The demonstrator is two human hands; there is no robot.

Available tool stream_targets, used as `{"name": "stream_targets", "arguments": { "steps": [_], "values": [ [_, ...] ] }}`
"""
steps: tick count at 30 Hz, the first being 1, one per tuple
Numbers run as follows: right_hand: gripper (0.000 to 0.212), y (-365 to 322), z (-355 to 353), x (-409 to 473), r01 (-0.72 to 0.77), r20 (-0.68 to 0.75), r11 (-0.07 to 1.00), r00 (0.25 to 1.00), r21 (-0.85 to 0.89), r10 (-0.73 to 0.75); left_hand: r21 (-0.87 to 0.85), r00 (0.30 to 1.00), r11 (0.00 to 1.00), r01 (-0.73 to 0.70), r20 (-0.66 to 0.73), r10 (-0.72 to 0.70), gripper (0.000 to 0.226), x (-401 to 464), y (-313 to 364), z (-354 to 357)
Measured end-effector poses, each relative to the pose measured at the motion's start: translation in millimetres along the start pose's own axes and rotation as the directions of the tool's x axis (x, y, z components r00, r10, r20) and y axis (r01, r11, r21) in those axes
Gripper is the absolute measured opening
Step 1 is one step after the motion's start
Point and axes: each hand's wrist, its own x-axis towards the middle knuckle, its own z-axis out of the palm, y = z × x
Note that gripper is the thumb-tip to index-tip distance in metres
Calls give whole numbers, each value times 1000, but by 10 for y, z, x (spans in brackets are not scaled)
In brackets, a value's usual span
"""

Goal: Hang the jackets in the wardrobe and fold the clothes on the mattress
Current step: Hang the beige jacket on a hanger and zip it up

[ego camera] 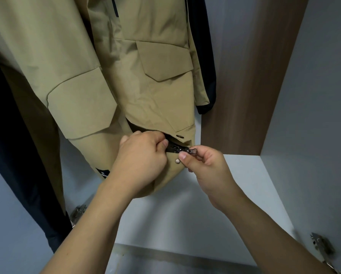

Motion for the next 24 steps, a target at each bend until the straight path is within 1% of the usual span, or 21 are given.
{"name": "stream_targets", "arguments": {
  "steps": [2,3,5,7,9,11,13,15,17,18,21,22,24],
  "values": [
    [13,-1,10,-2,-11,-24,1000,1000,-4,10,15,999,1000,-6,-47,6,27,-24,63,42],
    [14,-12,8,1,-11,-28,1000,1000,5,11,-16,997,1000,-13,-73,12,29,-35,99,57],
    [15,-42,-1,13,-17,-18,1000,1000,21,17,-150,996,988,-20,-88,7,34,-42,133,63],
    [15,-71,8,14,-27,-13,1000,1000,11,27,-267,997,963,-39,-72,20,31,-36,109,61],
    [18,-79,13,21,-32,-37,999,999,-23,32,-344,998,938,-35,-61,15,32,-40,93,76],
    [19,-77,12,31,-37,-64,998,997,-43,34,-377,998,926,-29,-70,3,39,-39,83,113],
    [15,-57,23,37,-34,-96,998,995,-59,28,-317,996,946,-61,-88,35,41,-22,96,153],
    [12,-16,42,41,-37,-146,992,989,-120,19,-215,994,972,-96,-68,83,40,35,91,196],
    [13,27,17,49,-54,-203,983,979,-178,17,-115,993,986,-118,-43,114,43,109,63,194],
    [15,41,-22,63,-67,-241,982,970,-179,22,-79,993,990,-118,-41,115,44,143,23,178],
    [17,42,-170,105,-98,-330,986,943,-133,49,-75,997,995,-66,-46,62,44,238,-124,64],
    [17,39,-203,117,-99,-347,989,936,-108,56,-52,997,996,-76,-37,75,42,272,-130,21],
    [17,37,-225,144,-108,-352,994,932,-29,91,85,989,986,-145,-9,146,33,351,-105,-51]
  ]
}}
